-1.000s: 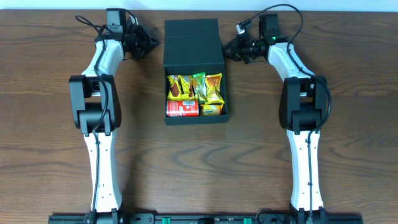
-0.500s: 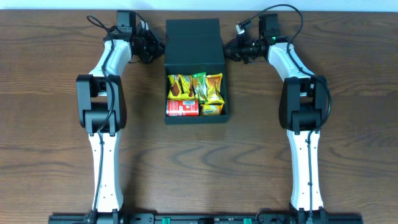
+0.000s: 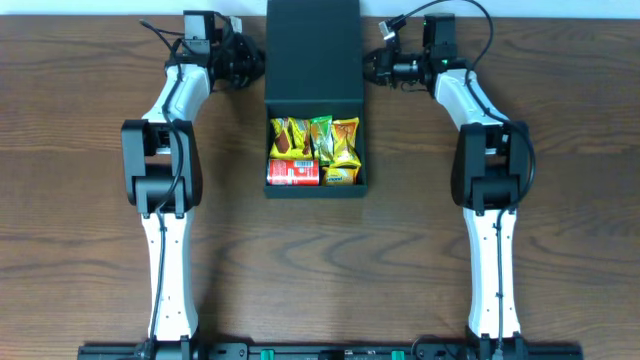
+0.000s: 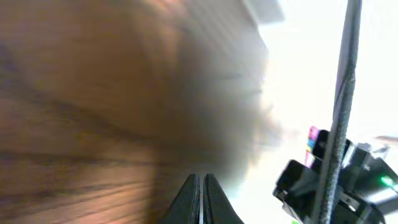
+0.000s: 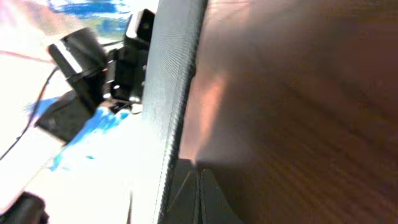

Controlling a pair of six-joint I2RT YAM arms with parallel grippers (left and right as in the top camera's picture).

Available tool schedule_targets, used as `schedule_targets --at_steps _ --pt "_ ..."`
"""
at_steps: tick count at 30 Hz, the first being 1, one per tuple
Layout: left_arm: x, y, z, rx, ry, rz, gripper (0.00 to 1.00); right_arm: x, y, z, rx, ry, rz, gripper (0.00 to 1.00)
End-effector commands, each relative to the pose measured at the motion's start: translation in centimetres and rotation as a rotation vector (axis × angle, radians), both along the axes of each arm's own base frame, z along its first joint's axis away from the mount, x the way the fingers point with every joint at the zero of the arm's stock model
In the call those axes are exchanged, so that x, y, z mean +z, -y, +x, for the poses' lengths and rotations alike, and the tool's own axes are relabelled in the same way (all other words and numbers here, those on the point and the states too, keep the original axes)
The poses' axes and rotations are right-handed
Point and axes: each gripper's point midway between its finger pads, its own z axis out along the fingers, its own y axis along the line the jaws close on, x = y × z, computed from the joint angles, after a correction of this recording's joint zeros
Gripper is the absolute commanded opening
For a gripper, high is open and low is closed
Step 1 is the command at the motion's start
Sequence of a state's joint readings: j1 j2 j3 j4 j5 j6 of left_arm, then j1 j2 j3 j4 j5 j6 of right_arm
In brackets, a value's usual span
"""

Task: Pack container
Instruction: 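Swing the lid forward with both grippers to close the box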

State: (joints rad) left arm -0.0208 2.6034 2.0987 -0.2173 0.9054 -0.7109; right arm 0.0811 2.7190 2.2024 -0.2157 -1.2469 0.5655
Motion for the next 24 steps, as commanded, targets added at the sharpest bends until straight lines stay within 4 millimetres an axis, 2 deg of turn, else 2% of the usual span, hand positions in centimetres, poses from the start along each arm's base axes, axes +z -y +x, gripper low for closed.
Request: schedule_targets --at_steps 1,9,14,21,24 --pt "0.4 0.7 -1.0 -0.081 -0.004 -0.106 0.06 1.1 0.5 -1.0 0.07 -0.019 0.086 0.01" --pt "4.0 1.0 -1.8 -0.203 0.095 -0.228 0.06 3.5 1.0 -1.5 0.144 0.002 0.171 0.02" --pt "6.4 1.1 -1.9 -0.227 0.149 -0.228 0.06 5.7 0.9 -1.5 0.186 -0.006 0.207 0.02" --pt "9.6 1.6 -2.8 -0.28 0.193 -0.259 0.06 10.1 1.0 -1.6 0.204 0.026 0.216 0.02" --pt "11.1 1.9 -3.5 -0.298 0.202 -0.262 0.06 12.3 2.0 -2.2 0.198 0.102 0.214 0.02"
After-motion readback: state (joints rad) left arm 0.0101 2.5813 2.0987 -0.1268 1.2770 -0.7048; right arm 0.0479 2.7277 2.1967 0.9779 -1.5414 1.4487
